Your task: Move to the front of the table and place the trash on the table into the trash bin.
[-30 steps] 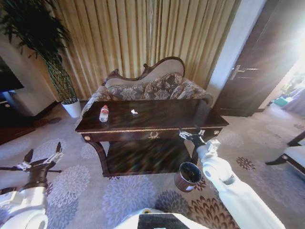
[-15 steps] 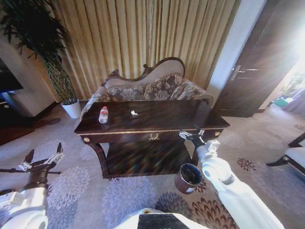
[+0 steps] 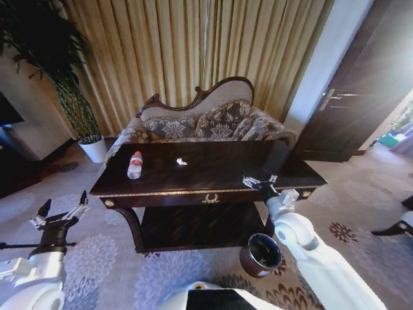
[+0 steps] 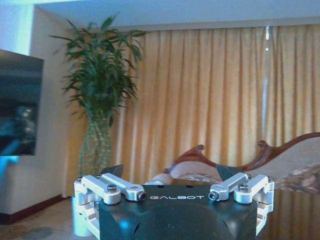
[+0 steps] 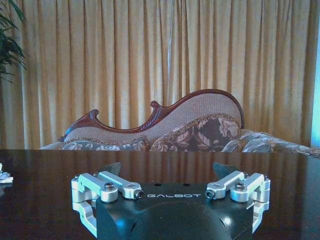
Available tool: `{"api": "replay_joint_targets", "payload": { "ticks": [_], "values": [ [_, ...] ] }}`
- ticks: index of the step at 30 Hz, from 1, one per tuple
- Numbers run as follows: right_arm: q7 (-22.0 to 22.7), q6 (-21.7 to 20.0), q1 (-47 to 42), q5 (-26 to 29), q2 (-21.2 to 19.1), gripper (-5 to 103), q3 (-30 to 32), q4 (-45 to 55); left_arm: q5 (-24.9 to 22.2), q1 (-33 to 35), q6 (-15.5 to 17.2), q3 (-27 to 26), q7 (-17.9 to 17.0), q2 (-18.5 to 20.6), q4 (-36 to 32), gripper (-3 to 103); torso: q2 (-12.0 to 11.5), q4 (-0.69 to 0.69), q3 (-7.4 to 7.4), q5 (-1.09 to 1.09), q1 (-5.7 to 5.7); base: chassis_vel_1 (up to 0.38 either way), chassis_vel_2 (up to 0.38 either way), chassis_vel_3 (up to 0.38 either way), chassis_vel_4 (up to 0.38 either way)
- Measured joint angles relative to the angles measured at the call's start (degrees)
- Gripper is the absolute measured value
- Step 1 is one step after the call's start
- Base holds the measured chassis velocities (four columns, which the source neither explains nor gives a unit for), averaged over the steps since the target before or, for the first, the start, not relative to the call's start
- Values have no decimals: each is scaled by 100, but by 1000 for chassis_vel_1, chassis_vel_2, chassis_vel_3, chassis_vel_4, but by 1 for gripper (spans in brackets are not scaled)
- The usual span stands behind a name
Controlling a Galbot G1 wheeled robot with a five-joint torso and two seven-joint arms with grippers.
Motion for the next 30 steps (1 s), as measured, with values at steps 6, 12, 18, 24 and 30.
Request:
{"api": "replay_joint_targets", "payload": {
  "ticks": [6,12,18,24,30],
  "values": [
    [-8,-74,-11,259,-122,100,1,144,-401,-47,453,-93,106,247,-85,100,1,0,-1,0,-2,-11,17,20,-9],
    [-7,-348,57,726,-519,100,23,589,-783,-180,930,-162,4,670,-242,100,3,-1,-2,0,-4,0,0,0,0],
    [-61,-511,272,1346,-957,100,-179,820,-1237,-362,1153,-161,-9,1034,-250,100,2,0,-1,0,-3,0,0,0,0],
    [-383,-536,498,1714,-1310,100,-397,768,-1513,-395,1299,-119,35,1435,-200,100,2,0,-1,0,-3,0,0,0,0],
    [-441,-586,1368,1892,-1384,100,-924,328,-1399,-347,1303,-69,25,1406,-232,100,2,0,-1,0,-2,0,0,0,0]
  ]
}}
